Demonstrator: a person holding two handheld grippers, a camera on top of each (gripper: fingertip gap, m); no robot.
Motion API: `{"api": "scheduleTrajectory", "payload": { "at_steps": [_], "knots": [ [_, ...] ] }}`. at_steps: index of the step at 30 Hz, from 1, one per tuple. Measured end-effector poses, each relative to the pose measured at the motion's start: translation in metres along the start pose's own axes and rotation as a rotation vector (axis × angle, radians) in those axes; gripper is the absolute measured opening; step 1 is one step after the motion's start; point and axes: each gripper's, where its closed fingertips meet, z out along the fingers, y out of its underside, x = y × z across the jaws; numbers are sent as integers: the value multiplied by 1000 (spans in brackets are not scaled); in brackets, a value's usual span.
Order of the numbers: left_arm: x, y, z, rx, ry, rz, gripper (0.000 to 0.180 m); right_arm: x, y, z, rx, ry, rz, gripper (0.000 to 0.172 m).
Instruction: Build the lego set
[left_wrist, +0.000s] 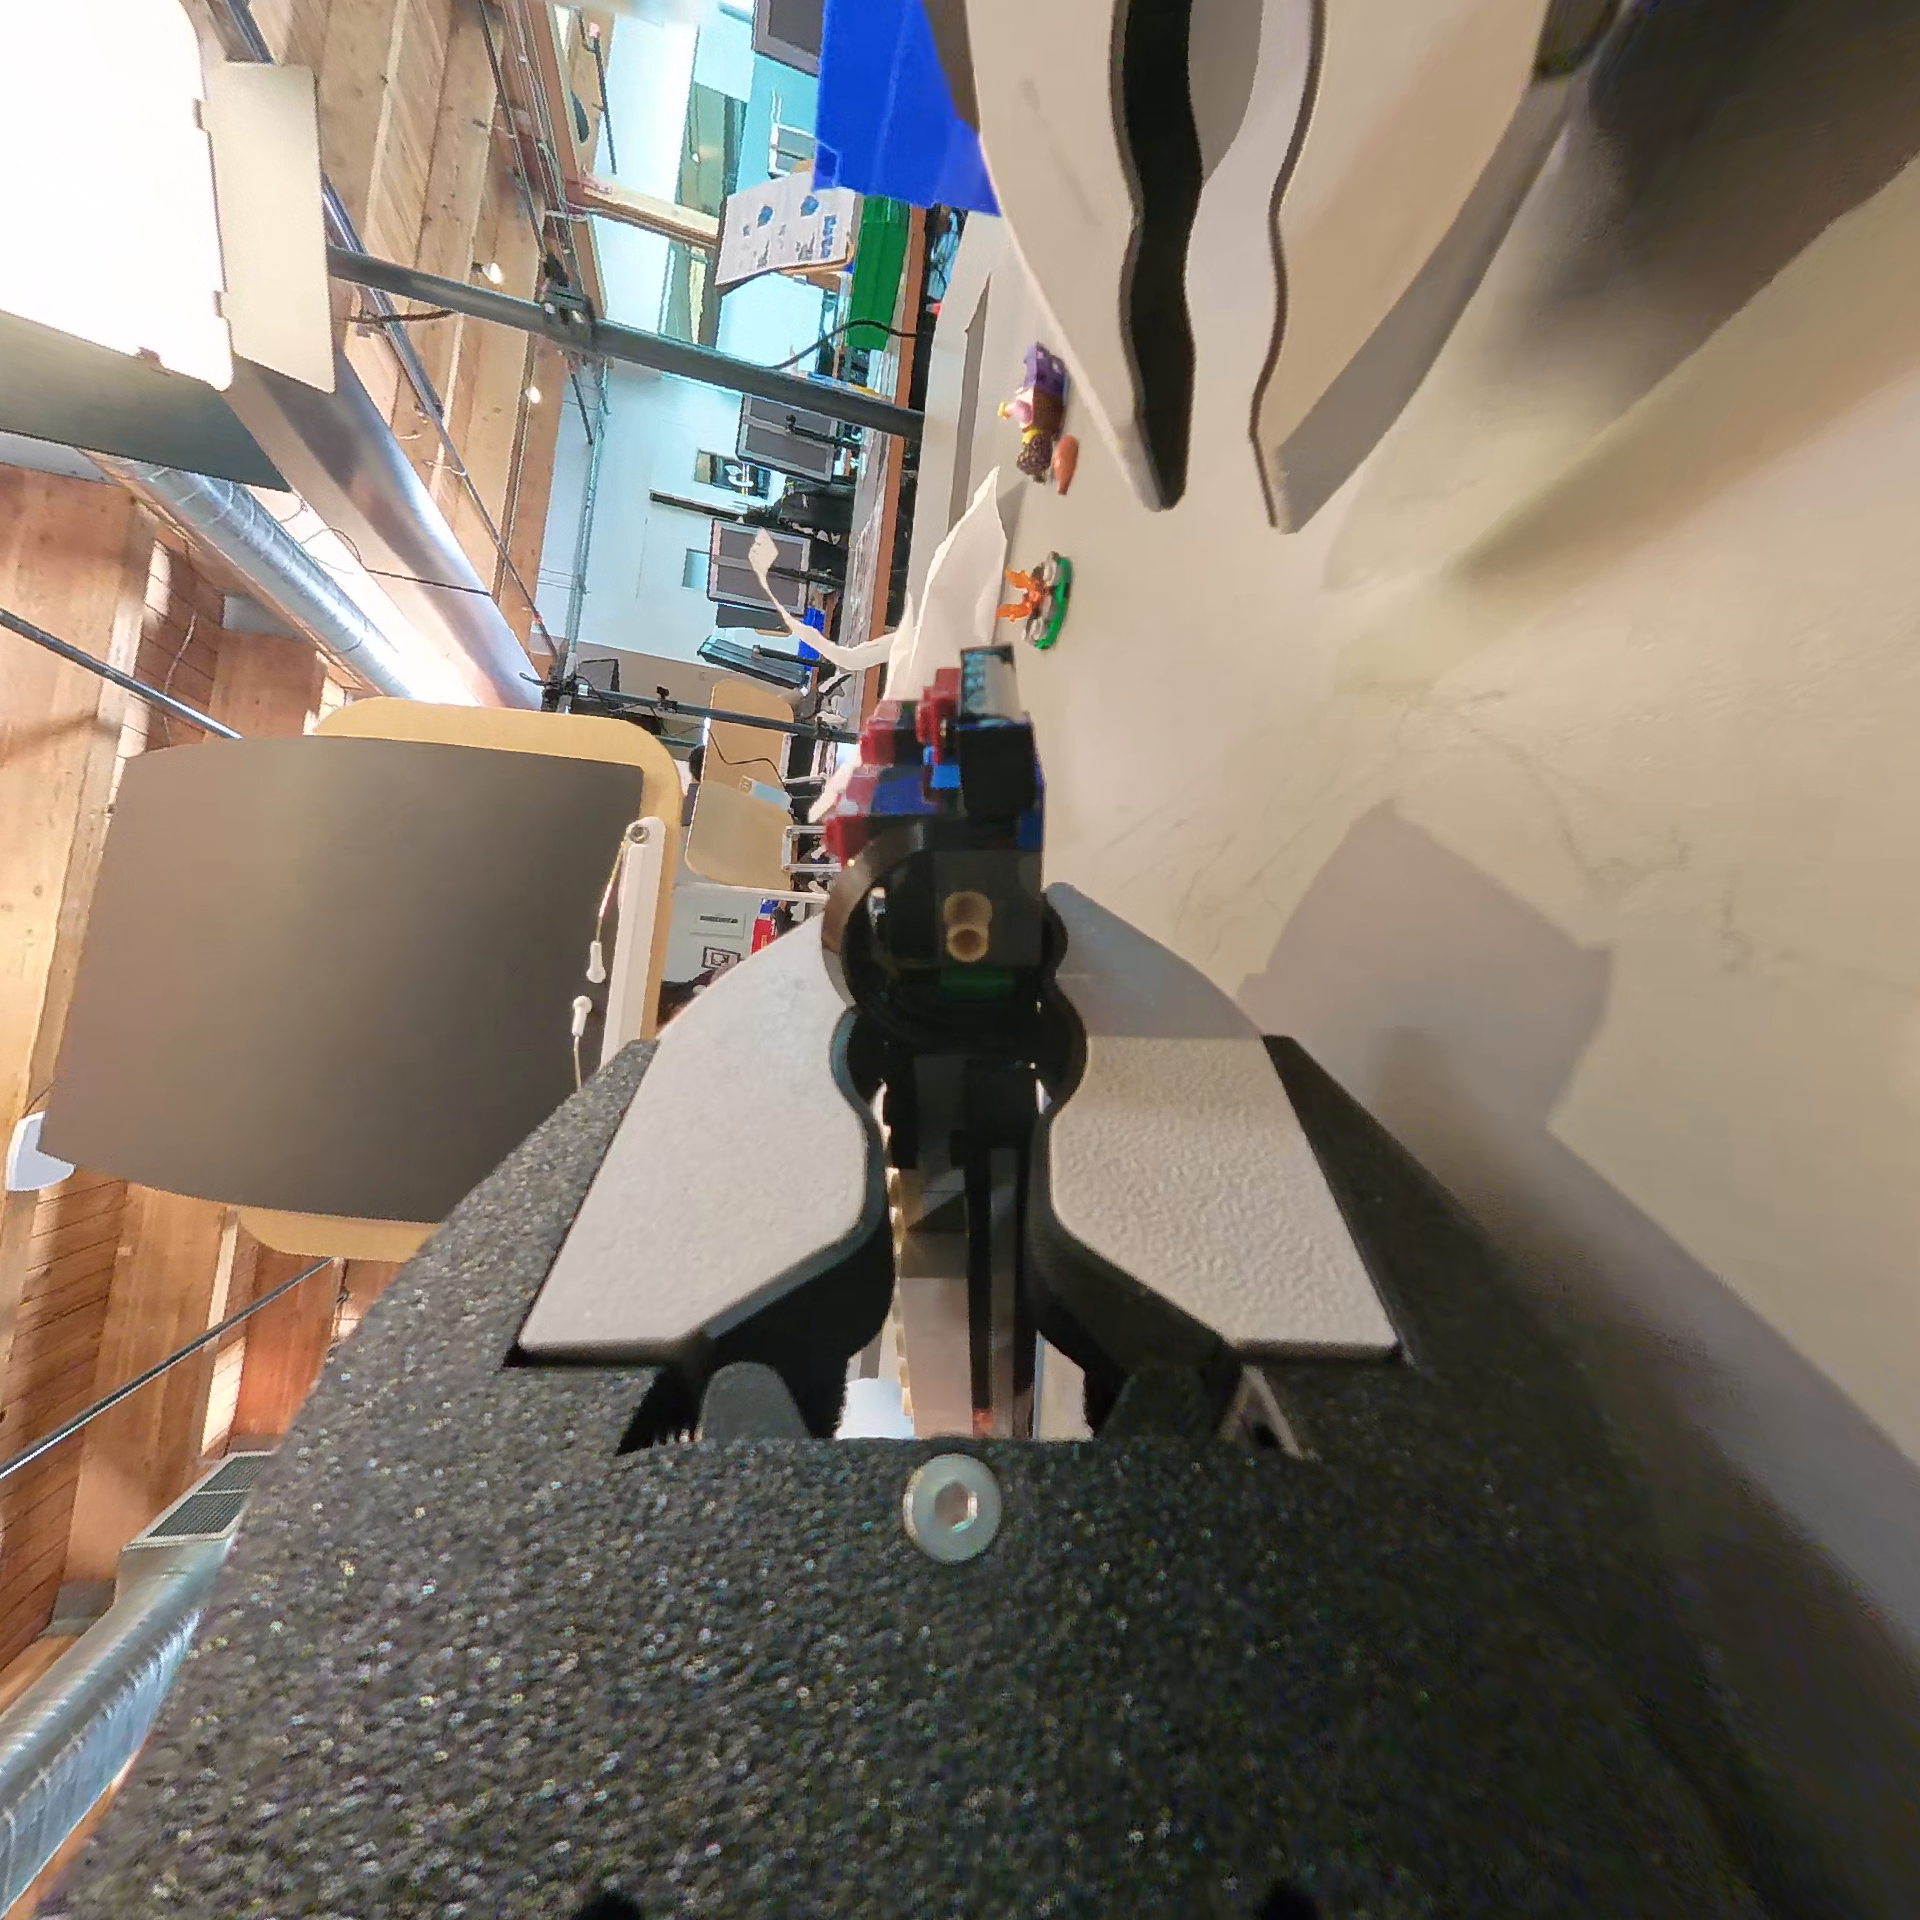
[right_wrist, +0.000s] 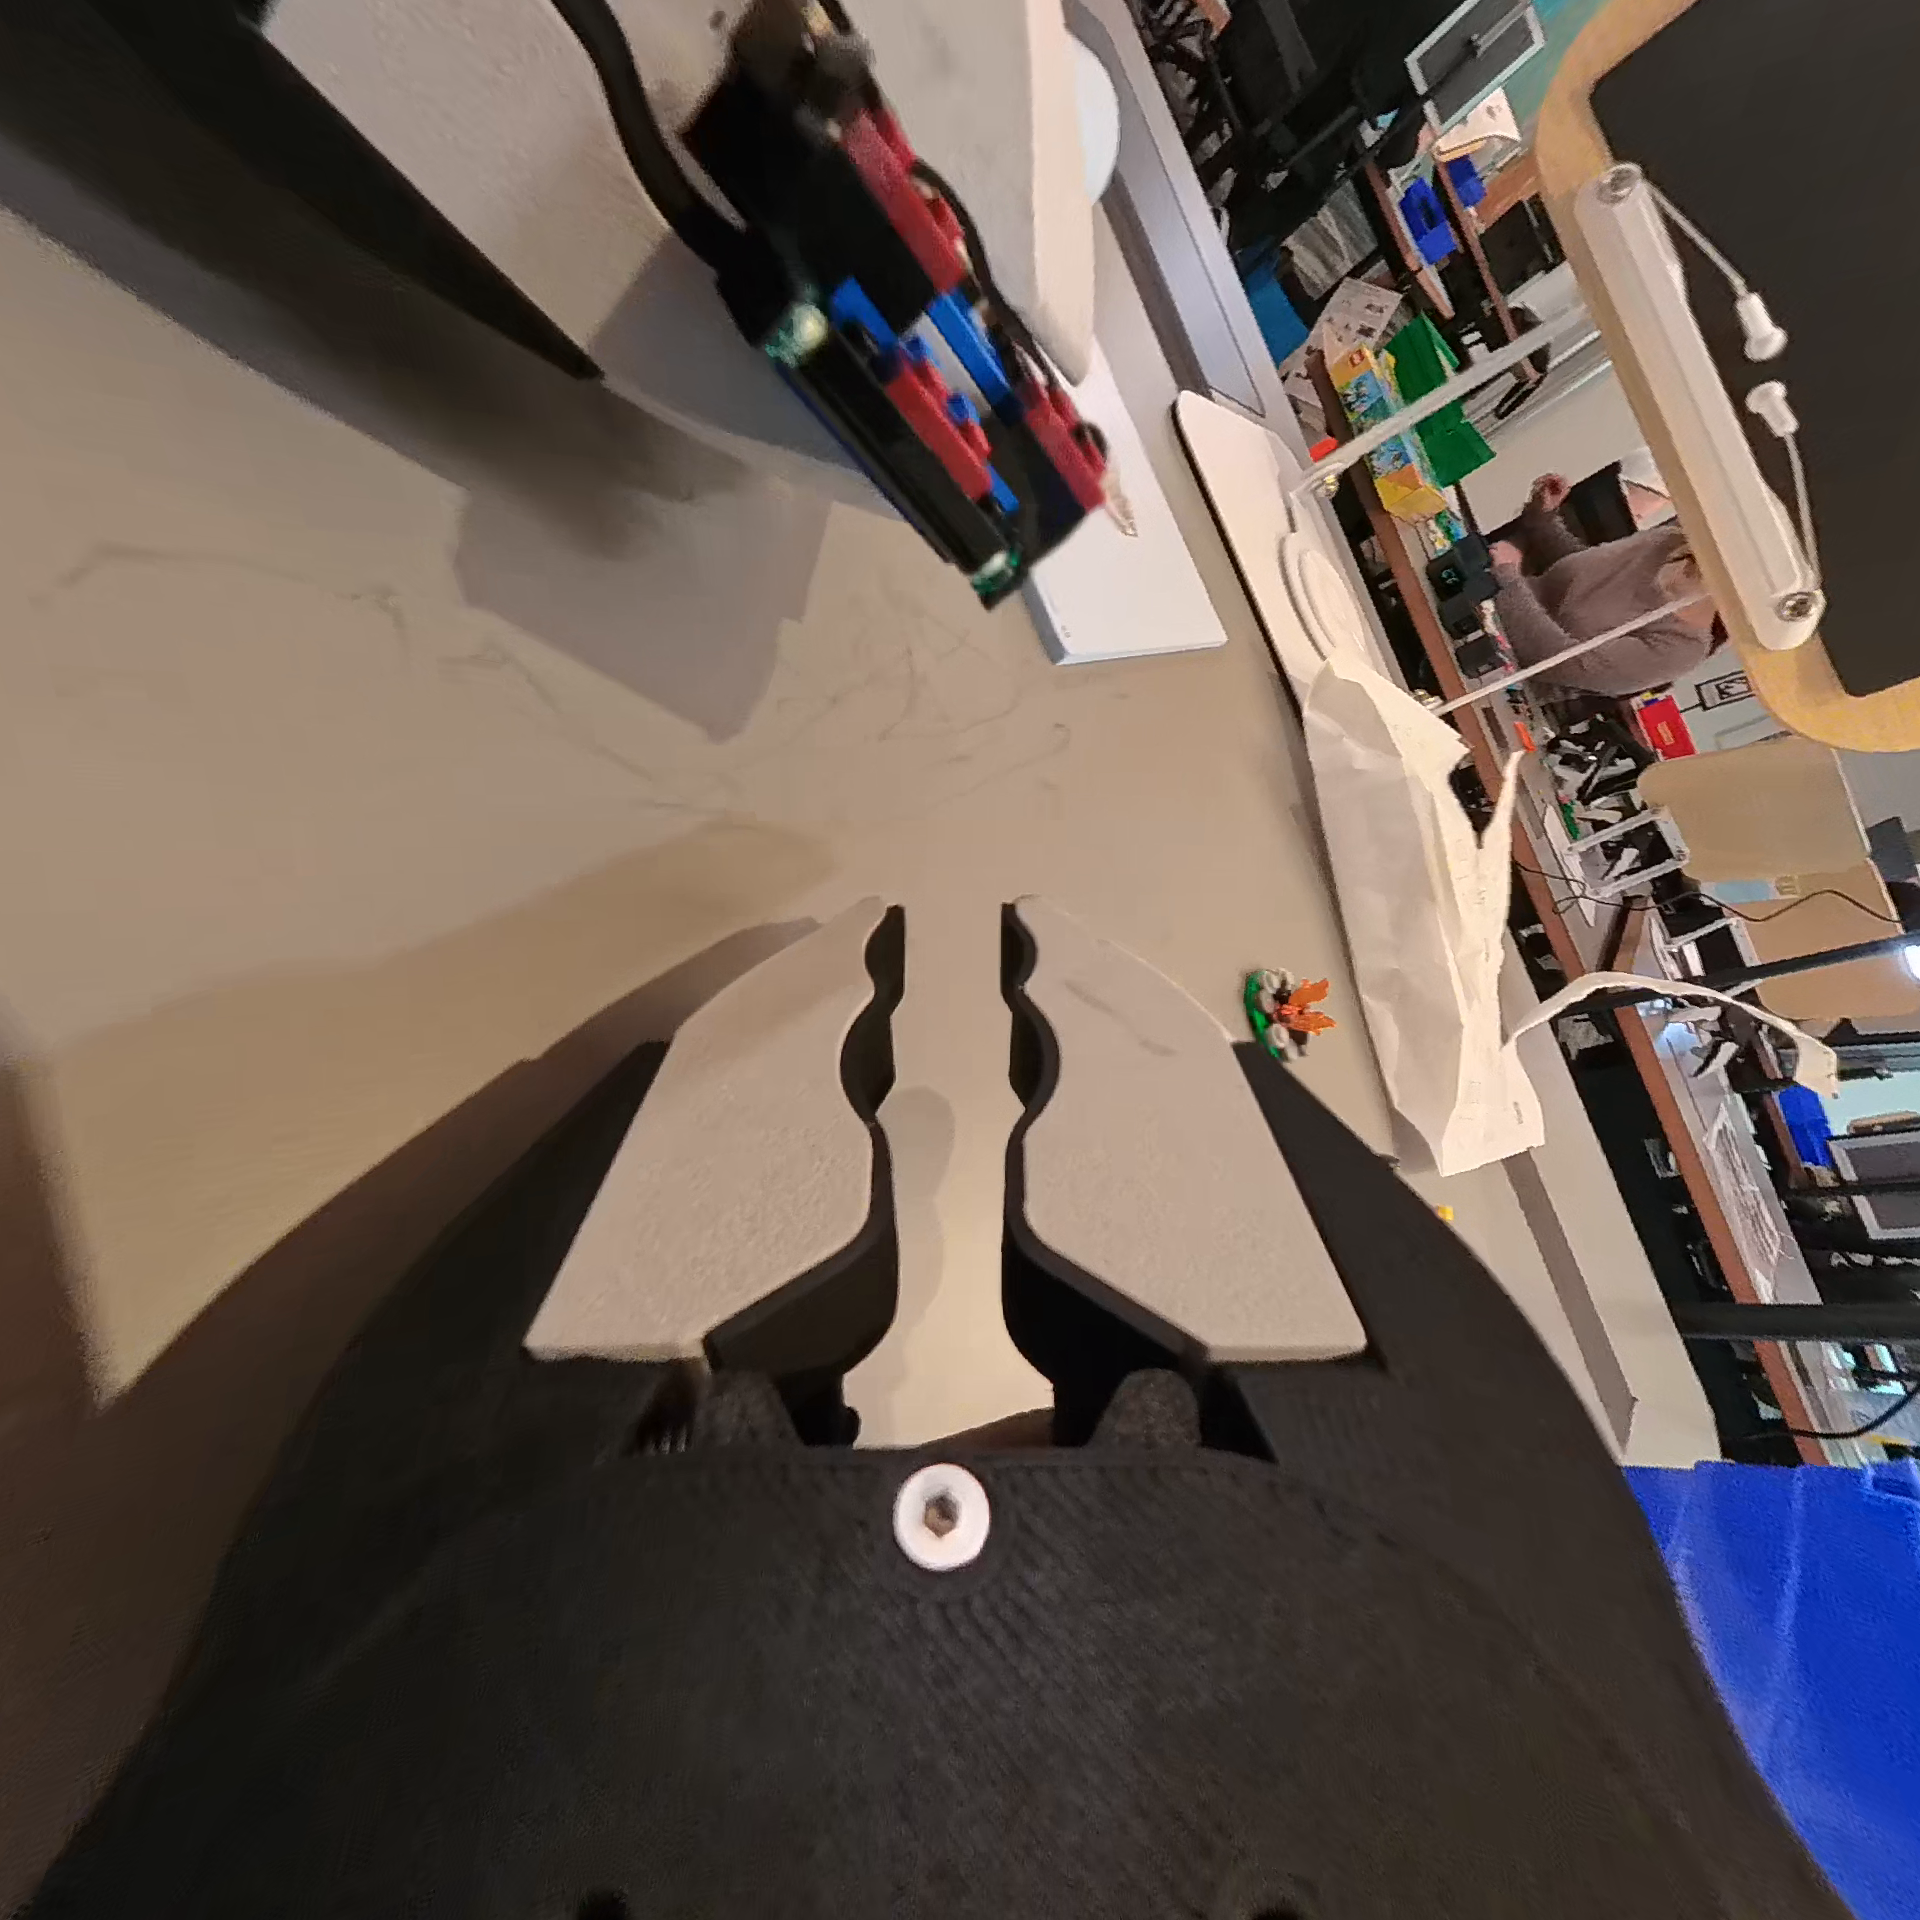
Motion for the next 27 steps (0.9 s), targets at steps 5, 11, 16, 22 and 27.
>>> {"api": "scheduleTrajectory", "payload": {
  "at_steps": [5,11,16,22,27],
  "knots": [
    [5,-3,7,1,-10,22,26,-13,-3,-6,-8,-53,-31,18],
    [6,-1,12,-6,-27,45,26,-21,-4,-11,-18,-70,-60,16],
    [3,6,13,-30,-31,36,25,-18,0,-11,-50,-58,-37,16],
    [5,8,14,-28,-17,30,26,-15,3,-11,-61,-51,-21,18],
    [6,8,14,-30,-6,20,26,-16,2,-11,-57,-62,-8,18]
  ]
}}
